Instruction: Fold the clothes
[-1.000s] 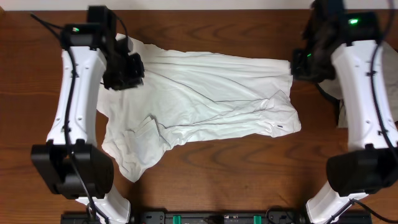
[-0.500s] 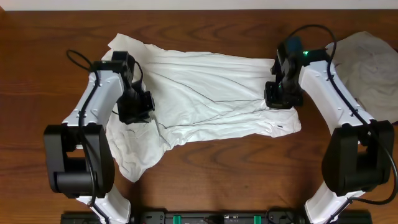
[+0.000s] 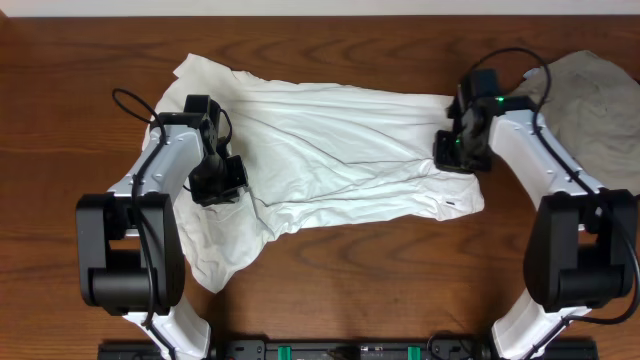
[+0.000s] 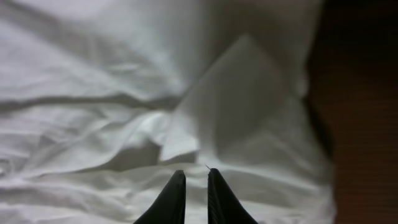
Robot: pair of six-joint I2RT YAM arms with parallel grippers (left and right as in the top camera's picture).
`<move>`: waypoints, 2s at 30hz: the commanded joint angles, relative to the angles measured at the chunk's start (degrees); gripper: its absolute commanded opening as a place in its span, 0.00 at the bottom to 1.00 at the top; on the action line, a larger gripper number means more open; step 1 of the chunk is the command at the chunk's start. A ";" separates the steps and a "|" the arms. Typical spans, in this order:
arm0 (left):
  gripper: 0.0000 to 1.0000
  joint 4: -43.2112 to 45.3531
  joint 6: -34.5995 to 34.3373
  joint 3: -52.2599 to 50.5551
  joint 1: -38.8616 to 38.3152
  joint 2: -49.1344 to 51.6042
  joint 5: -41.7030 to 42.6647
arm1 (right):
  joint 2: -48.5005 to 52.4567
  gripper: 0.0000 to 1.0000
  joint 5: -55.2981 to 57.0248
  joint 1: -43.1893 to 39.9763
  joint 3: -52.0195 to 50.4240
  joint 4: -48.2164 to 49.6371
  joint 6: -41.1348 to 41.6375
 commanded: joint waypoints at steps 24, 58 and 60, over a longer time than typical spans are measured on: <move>0.06 11.50 -0.72 -0.22 4.33 2.29 -8.24 | 11.21 0.05 0.26 -2.34 -0.26 2.95 -1.22; 0.07 14.80 0.52 2.36 18.75 9.55 -7.69 | 11.21 0.08 7.58 -8.26 -0.26 3.74 0.70; 0.07 14.47 0.83 3.54 18.75 9.55 -7.67 | 11.21 0.08 7.61 -8.28 -0.24 4.31 0.68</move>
